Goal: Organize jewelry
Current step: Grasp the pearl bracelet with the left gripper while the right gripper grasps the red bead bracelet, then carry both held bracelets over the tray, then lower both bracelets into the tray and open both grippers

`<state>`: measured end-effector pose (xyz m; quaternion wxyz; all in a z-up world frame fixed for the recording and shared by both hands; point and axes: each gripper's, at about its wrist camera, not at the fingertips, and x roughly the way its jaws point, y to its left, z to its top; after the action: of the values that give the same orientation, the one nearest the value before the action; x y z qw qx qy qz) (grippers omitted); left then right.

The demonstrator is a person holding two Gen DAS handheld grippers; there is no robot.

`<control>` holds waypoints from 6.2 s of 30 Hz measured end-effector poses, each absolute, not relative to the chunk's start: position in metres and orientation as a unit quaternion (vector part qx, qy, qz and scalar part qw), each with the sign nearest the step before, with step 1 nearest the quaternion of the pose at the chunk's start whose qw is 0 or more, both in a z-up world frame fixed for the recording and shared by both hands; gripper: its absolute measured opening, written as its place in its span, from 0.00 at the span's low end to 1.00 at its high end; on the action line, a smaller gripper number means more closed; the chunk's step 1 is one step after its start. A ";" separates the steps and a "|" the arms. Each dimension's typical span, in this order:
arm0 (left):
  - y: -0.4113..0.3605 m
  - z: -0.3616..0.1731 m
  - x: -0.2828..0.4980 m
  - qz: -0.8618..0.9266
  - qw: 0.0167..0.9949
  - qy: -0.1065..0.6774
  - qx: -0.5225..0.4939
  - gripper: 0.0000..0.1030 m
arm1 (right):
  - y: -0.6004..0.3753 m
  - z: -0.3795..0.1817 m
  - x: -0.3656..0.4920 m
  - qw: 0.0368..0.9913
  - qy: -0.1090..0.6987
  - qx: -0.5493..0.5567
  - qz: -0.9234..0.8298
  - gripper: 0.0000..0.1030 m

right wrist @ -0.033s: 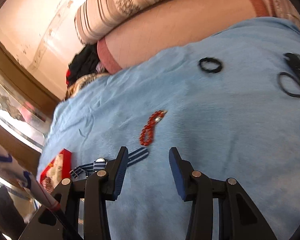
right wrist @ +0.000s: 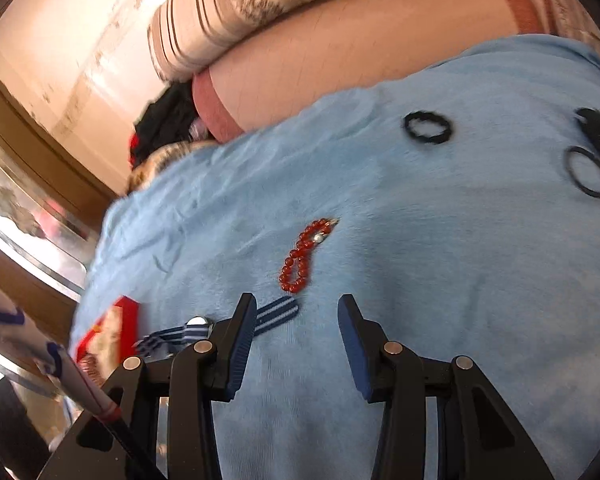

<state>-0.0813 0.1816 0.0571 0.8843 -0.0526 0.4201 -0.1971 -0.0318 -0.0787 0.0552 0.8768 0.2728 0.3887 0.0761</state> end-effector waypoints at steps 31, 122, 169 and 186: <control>0.169 0.072 -0.102 -0.180 0.906 0.384 -0.016 0.11 | -0.053 0.090 -0.115 0.913 0.346 0.202 0.077 0.08; 0.362 0.119 -0.185 0.031 0.947 0.306 -0.087 0.11 | 0.201 0.134 -0.165 0.899 0.345 0.081 0.256 0.08; 0.413 0.055 -0.167 0.137 0.907 0.394 -0.065 0.11 | 0.276 0.056 -0.117 0.863 0.419 0.042 0.280 0.08; 0.416 0.048 -0.159 0.145 0.903 0.397 -0.073 0.11 | 0.279 0.054 -0.102 0.871 0.414 0.030 0.264 0.09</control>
<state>-0.1593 0.4158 0.0485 0.9032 -0.0732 0.3972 0.1455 -0.1015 0.2789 0.0542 0.8706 0.0298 0.4143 0.2637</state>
